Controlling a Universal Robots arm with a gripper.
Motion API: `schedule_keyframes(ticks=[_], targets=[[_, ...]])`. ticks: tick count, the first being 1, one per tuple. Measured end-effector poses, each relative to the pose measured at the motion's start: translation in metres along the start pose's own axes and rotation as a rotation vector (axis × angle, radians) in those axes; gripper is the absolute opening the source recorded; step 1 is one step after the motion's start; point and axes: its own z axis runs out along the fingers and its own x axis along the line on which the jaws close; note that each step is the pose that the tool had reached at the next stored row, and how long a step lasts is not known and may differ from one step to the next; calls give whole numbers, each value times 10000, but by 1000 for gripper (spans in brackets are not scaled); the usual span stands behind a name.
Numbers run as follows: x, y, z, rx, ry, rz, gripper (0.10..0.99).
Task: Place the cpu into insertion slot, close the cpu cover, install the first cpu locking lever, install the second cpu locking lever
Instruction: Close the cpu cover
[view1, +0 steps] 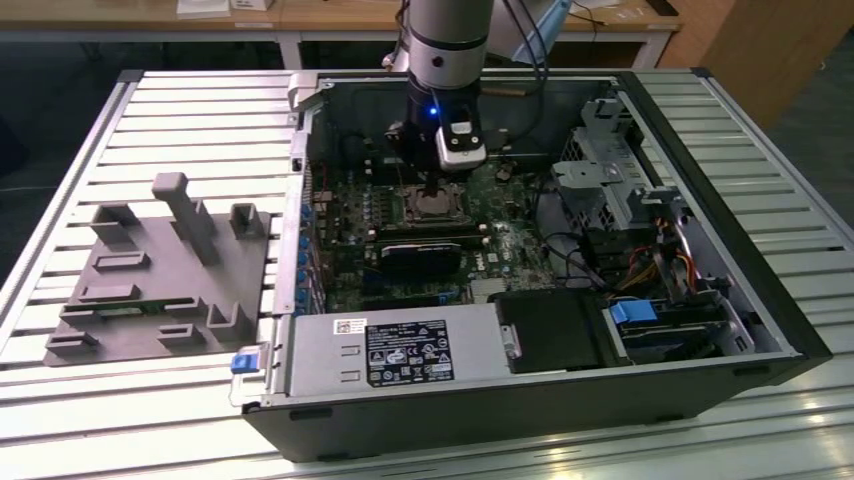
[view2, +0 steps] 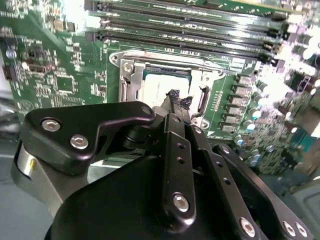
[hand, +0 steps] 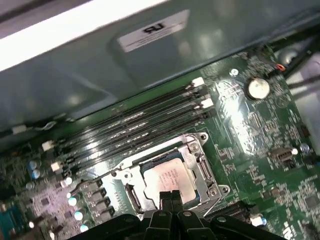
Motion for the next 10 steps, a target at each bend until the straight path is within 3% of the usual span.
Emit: schedule_keyframes(ticks=[10], targets=[[0,0,9,17,26,-1826,102]])
